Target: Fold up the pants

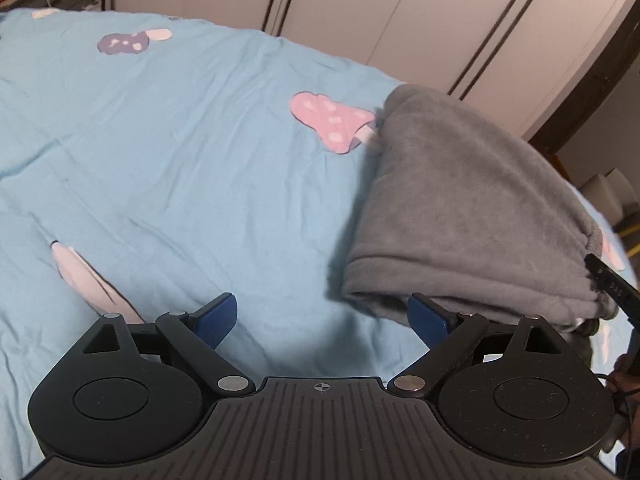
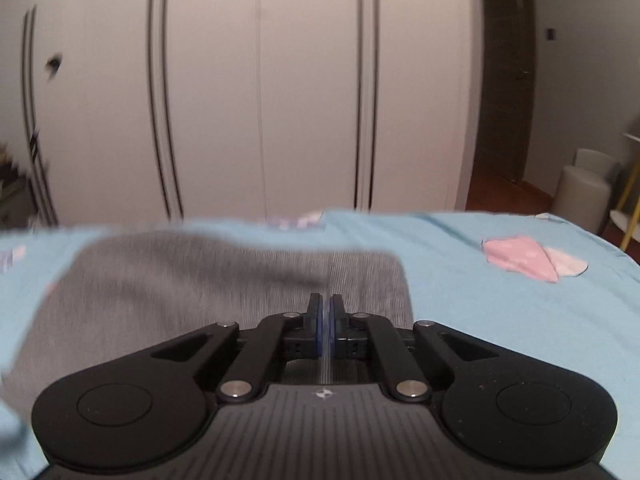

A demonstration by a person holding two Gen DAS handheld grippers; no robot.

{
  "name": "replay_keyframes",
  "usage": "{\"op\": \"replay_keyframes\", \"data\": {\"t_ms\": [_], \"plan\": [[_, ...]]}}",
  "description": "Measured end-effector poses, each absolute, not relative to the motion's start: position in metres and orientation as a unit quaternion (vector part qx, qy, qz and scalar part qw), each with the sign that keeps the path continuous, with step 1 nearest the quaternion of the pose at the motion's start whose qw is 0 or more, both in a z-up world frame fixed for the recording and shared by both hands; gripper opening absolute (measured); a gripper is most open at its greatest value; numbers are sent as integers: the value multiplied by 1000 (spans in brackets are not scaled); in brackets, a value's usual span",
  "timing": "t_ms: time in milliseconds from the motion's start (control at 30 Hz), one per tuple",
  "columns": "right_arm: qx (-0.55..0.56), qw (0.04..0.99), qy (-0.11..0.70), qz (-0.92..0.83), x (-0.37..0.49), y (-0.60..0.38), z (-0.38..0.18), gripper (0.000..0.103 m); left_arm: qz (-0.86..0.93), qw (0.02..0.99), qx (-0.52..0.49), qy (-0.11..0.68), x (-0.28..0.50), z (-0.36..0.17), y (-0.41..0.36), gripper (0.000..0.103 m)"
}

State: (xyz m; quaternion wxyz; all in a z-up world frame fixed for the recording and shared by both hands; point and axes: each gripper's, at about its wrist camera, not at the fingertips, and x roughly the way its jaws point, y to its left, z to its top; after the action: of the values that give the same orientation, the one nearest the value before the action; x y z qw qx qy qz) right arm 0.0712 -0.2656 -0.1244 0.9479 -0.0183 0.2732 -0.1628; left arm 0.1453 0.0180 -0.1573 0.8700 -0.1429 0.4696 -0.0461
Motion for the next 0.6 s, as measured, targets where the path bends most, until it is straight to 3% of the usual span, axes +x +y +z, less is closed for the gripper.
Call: {"op": "replay_keyframes", "data": {"t_ms": [133, 267, 367, 433, 500, 600], "plan": [[-21, 946, 265, -188, 63, -263, -106, 11, -28, 884, -115, 451, 138, -151, 18, 96], [-3, 951, 252, -181, 43, -250, -106, 51, -11, 888, -90, 451, 133, -147, 12, 97], [-53, 928, 314, -192, 35, -243, -126, 67, 6, 889, -55, 455, 128, -144, 7, 97], [-23, 929, 313, -197, 21, -246, -124, 78, 13, 885, -36, 464, 123, -141, 6, 97], [15, 928, 313, -203, 7, -249, -111, 99, 12, 879, -27, 476, 116, -138, 6, 97], [26, 927, 309, -211, -24, -240, -95, 99, 18, 879, -23, 476, 101, -128, 5, 98]]}}
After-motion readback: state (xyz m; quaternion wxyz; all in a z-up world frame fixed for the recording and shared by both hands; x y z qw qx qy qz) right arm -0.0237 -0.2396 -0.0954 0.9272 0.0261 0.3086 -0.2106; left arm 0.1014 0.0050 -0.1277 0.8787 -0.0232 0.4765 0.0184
